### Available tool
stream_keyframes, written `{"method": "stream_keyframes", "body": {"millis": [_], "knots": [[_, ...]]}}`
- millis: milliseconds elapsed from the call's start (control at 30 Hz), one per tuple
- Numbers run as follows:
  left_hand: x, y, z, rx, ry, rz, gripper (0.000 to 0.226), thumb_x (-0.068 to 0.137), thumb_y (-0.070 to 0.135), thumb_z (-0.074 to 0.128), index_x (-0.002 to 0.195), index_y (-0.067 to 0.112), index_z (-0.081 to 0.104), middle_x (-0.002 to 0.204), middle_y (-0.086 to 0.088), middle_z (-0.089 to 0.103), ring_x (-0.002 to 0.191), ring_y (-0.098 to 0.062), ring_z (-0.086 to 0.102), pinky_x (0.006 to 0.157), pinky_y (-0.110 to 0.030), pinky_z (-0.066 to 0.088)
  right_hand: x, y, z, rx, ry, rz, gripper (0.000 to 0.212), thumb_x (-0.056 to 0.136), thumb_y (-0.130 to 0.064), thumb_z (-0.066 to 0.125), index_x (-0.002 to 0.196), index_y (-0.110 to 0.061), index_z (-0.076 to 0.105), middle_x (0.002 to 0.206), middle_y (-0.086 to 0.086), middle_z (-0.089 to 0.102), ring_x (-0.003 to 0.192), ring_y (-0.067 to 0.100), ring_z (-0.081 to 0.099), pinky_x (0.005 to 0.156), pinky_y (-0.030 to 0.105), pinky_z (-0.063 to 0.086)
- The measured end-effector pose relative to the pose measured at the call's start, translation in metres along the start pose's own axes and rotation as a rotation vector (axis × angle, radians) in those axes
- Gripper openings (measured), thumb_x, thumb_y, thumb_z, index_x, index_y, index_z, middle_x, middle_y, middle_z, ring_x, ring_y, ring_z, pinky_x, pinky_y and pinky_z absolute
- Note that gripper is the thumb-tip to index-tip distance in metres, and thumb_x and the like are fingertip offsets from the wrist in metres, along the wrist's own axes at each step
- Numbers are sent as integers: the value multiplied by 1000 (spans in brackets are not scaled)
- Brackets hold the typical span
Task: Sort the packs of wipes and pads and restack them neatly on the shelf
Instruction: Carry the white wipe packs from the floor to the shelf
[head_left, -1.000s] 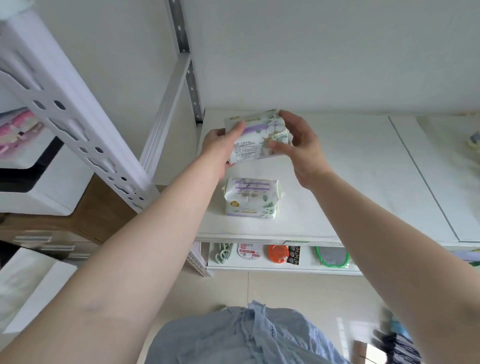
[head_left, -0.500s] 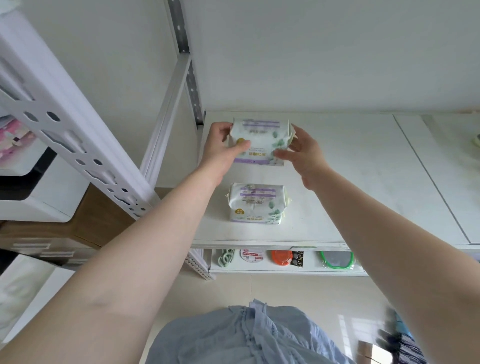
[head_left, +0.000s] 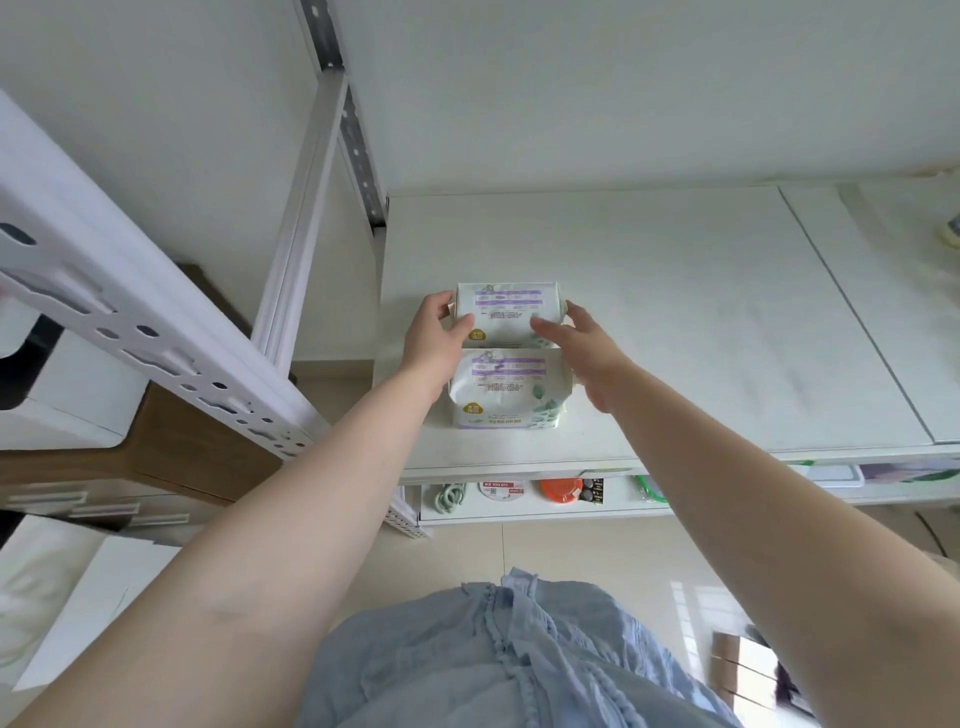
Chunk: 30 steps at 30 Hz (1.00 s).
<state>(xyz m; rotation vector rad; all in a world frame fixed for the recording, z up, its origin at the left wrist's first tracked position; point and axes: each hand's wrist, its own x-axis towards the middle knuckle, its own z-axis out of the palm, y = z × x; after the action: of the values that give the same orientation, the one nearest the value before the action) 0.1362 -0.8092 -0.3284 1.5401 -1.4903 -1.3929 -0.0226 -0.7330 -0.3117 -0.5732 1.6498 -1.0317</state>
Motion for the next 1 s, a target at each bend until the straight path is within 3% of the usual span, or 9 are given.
{"method": "stream_keyframes", "body": {"millis": [100, 167, 233, 367, 467, 667, 800, 867, 1000], "knots": [[-4, 1, 2, -23, -23, -151, 46, 96, 33, 53, 138, 19, 43, 129, -1, 53, 114, -22, 55, 96, -33, 45, -5, -2, 5, -132, 97, 136, 67, 94, -48, 54, 151, -28, 24, 142, 6, 47, 120, 32, 53, 88, 47, 48], [-5, 4, 4, -72, -16, -271, 47, 95, 40, 51, 136, 19, 46, 128, 1, 55, 112, -25, 56, 98, -37, 46, -6, -5, 9, -221, 95, 243, 63, 95, -55, 44, 150, -30, 24, 145, 8, 42, 125, 39, 47, 81, 55, 51], [-7, 10, 6, -96, -24, -356, 43, 97, 41, 48, 134, 19, 48, 125, 0, 55, 110, -27, 55, 99, -38, 45, -8, -10, 13, -255, 65, 293, 60, 97, -53, 42, 148, -29, 25, 146, 10, 39, 125, 44, 46, 77, 59, 54], [-6, 19, 9, -128, -45, -416, 42, 98, 37, 47, 136, 20, 46, 131, -3, 54, 114, -30, 54, 100, -41, 45, -5, -19, 16, -309, 34, 301, 62, 95, -39, 55, 148, -25, 26, 150, 6, 29, 133, 43, 37, 91, 64, 48], [0, 24, 12, -173, 3, -399, 38, 98, 31, 51, 132, 16, 52, 121, -4, 57, 107, -26, 56, 99, -43, 46, 2, -28, 17, -248, 77, 337, 59, 95, -42, 54, 145, -19, 32, 149, 9, 29, 133, 49, 32, 75, 71, 50], [-4, 20, 19, -250, 114, -400, 23, 94, 24, 57, 113, 12, 62, 90, -5, 61, 85, -28, 62, 89, -44, 54, 4, -36, 18, -235, 159, 326, 31, 96, -38, 56, 108, -10, 51, 114, 16, 51, 112, 47, 51, 79, 69, 49], [-6, 24, 20, -243, 207, -395, 15, 92, 22, 58, 102, 13, 65, 70, 0, 56, 62, -22, 56, 72, -30, 51, 13, -37, 26, -278, 173, 268, 39, 94, -40, 59, 113, -6, 59, 92, 15, 57, 91, 39, 57, 74, 64, 53], [0, 26, 14, -253, 240, -395, 18, 92, 20, 58, 106, 12, 66, 72, 0, 56, 62, -20, 53, 68, -28, 45, 20, -41, 31, -273, 157, 239, 41, 92, -40, 61, 115, -6, 59, 96, 16, 60, 94, 39, 60, 72, 62, 54], [29, 31, -10, -287, 311, -405, 22, 89, 19, 63, 109, 9, 64, 89, -5, 62, 80, -24, 60, 72, -31, 50, 39, -54, 46, -254, 78, 137, 33, 90, -40, 64, 106, -11, 60, 109, 13, 65, 96, 40, 63, 70, 62, 56]]}}
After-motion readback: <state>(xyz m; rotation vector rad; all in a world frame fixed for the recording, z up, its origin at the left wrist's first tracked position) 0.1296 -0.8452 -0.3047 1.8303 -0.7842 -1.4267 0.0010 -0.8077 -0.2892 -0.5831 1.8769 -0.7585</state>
